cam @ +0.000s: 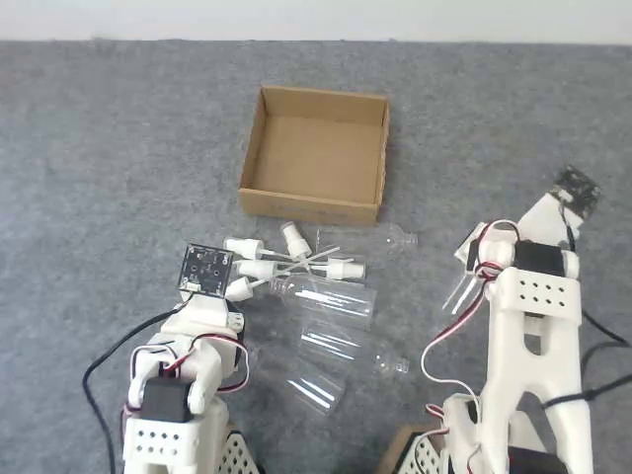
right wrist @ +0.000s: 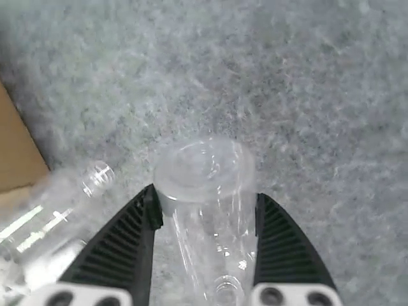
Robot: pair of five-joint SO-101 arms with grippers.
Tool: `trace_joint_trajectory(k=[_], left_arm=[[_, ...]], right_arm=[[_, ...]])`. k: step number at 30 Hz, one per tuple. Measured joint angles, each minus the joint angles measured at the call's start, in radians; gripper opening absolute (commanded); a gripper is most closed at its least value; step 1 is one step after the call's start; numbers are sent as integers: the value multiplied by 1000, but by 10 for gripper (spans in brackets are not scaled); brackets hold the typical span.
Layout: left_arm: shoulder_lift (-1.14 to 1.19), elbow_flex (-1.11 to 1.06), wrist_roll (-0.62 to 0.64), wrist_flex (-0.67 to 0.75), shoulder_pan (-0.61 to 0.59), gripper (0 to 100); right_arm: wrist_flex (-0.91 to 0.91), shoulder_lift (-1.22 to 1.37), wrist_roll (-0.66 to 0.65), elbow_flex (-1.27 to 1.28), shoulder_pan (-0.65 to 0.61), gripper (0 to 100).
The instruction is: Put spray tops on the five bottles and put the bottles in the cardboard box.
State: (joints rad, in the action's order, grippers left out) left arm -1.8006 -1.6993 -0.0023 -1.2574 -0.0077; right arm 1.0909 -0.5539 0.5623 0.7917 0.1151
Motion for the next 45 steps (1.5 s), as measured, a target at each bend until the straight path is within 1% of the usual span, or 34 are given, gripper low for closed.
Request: trace_joint_trajectory(k=[8, 12, 15, 19, 24, 26, 28, 31, 45], left_arm=[[0, 0, 0, 0, 2, 13], [0, 0, 0, 0, 2, 13], [0, 0, 0, 0, 2, 13], [0, 0, 0, 0, 2, 13], [0, 0, 0, 0, 2, 13], [0, 0, 0, 0, 2, 13], [0, 0, 0, 0, 2, 13], [0, 0, 0, 0, 0, 13], [0, 0, 0, 0, 2, 13]], right_arm=[[-2, 0, 120, 32, 2, 76], [-2, 0, 167, 32, 54, 80], [-2, 0, 229, 32, 83, 80], [-2, 0, 290, 38, 94, 81], [-2, 0, 305, 91, 94, 87], [-2, 0, 305, 92, 107, 121], [-2, 0, 305, 92, 127, 179], [-2, 0, 305, 92, 129, 236], [-2, 0, 301, 87, 129, 241]])
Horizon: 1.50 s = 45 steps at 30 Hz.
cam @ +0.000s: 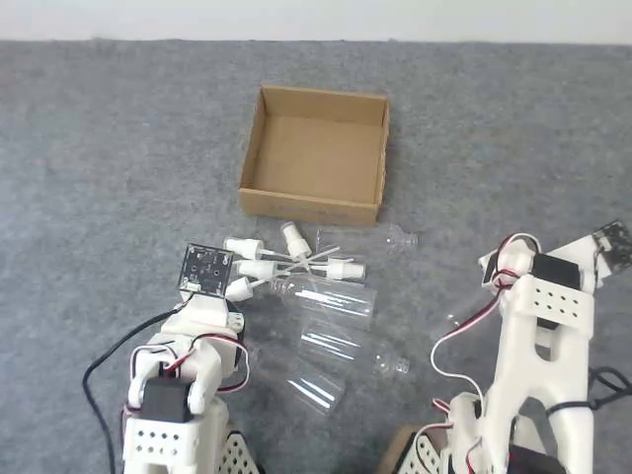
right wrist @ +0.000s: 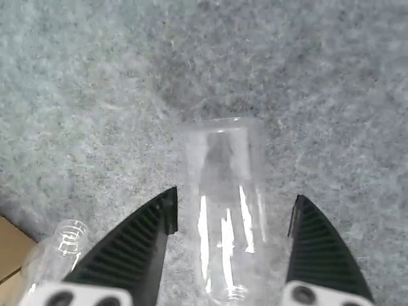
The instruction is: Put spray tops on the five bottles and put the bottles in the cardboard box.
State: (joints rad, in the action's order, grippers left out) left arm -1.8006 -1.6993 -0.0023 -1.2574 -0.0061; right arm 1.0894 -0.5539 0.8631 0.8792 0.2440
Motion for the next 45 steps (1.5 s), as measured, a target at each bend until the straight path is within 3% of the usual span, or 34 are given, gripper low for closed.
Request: trace_joint_trajectory(k=[8, 15, 25, 34, 45], left_arm=[[0, 0, 0, 0, 0, 13], [0, 0, 0, 0, 0, 13], [0, 0, 0, 0, 0, 13], [0, 0, 0, 0, 0, 13], [0, 0, 0, 0, 0, 13]], right_arm=[[6, 0, -129, -37, 0, 241], [206, 0, -328, -190, 0, 239], [453, 0, -738, -371, 0, 238], [496, -6, -1039, -387, -6, 237], [545, -6, -1415, -387, -187, 241]])
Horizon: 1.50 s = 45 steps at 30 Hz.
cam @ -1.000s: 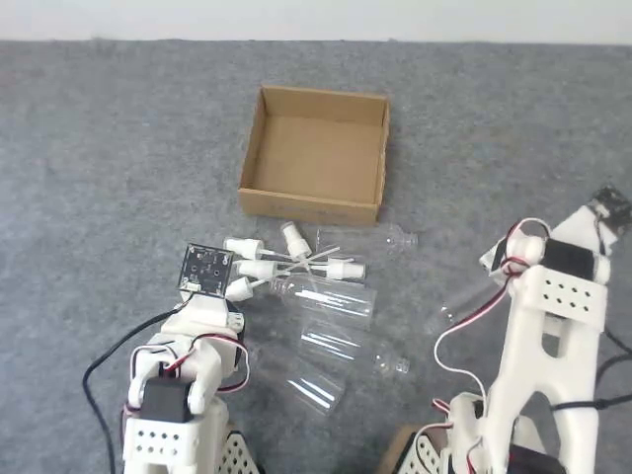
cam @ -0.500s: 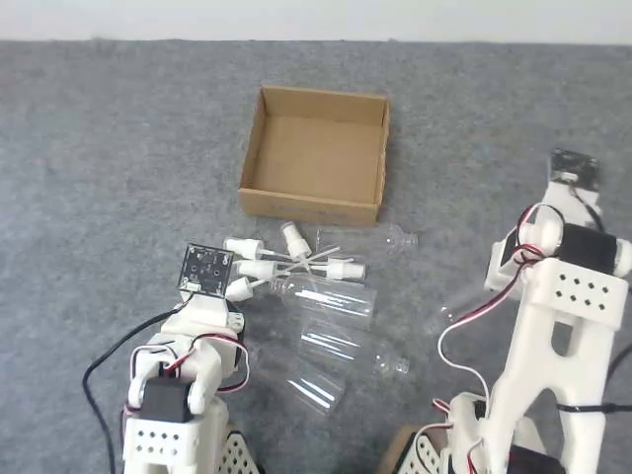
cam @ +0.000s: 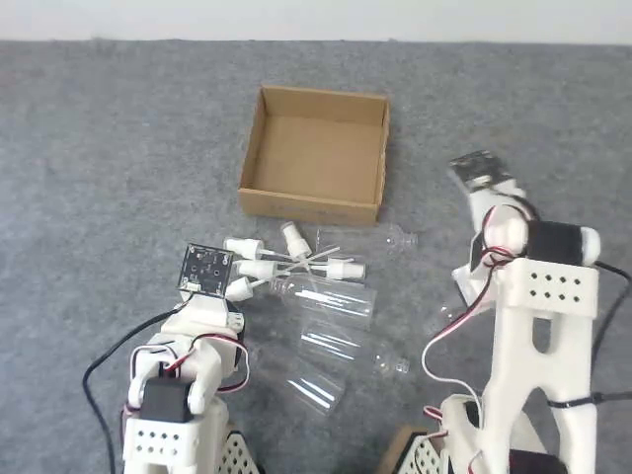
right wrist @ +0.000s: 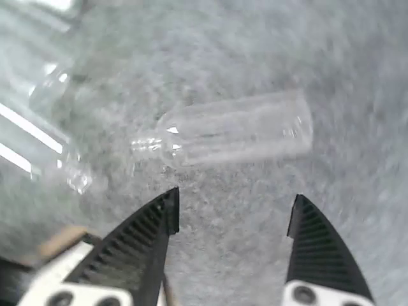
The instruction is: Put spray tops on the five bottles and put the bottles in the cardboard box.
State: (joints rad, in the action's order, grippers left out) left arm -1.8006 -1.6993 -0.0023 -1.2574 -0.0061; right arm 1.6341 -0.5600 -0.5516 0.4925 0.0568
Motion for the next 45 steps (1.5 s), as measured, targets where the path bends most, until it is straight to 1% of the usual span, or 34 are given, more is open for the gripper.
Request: trace_joint_trajectory(k=[5, 8, 13, 17, 19, 24, 30, 35, 40, 45], left_arm=[[0, 0, 0, 0, 0, 13], [0, 0, 0, 0, 0, 13], [0, 0, 0, 0, 0, 13], [0, 0, 0, 0, 0, 13], [0, 0, 0, 0, 0, 13], [0, 0, 0, 0, 0, 13], [0, 0, 0, 0, 0, 13], [0, 0, 0, 0, 0, 13], [0, 0, 0, 0, 0, 13], [0, 0, 0, 0, 0, 13]], right_arm=[[0, 0, -143, 0, -54, 241], [0, 0, -224, 0, -64, 242], [0, 0, -402, 5, -66, 242], [-5, 0, -557, 94, -72, 242], [-37, 0, -614, 153, -74, 242], [-127, 0, -651, 221, -72, 248], [-201, 0, -655, 227, -72, 410], [-272, -2, -660, 307, -72, 389], [-307, -2, -743, 384, -71, 370], [-328, -2, -783, 425, -74, 368]])
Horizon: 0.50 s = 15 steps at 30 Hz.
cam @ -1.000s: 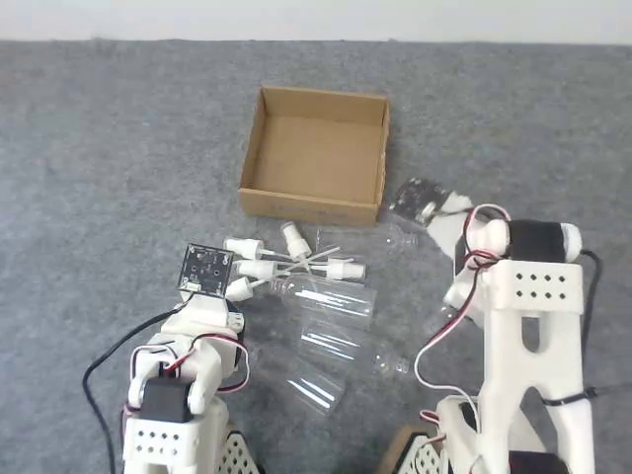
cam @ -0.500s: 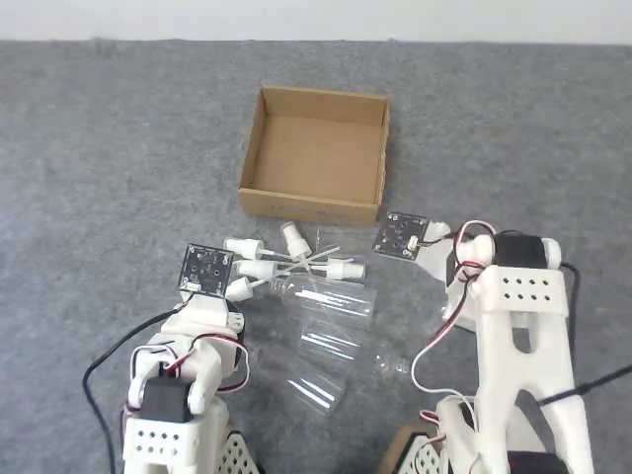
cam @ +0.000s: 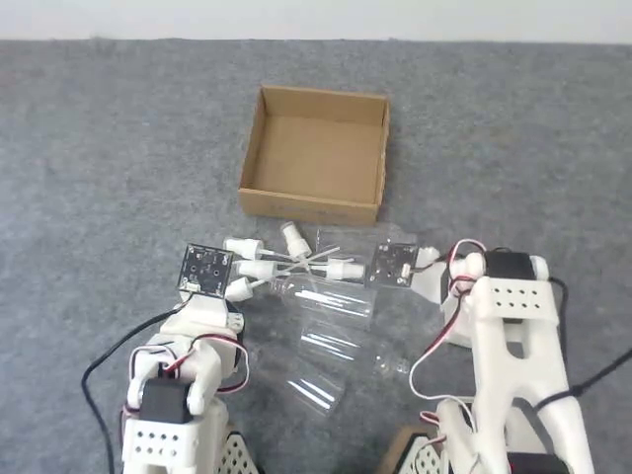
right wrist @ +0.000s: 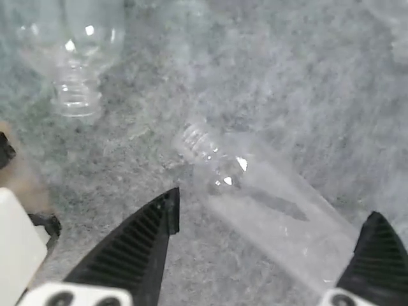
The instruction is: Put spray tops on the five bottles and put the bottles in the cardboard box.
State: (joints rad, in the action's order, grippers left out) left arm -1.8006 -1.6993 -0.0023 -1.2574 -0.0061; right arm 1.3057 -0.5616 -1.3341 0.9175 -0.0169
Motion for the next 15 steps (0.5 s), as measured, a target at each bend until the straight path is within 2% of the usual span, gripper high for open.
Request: trace_joint_trajectory(k=[6, 15], left_arm=[[0, 0, 0, 0, 0, 13], [0, 0, 0, 0, 0, 13]], right_arm=[[-135, 0, -2, 109, 2, 359], [-292, 0, -5, 199, 0, 255]])
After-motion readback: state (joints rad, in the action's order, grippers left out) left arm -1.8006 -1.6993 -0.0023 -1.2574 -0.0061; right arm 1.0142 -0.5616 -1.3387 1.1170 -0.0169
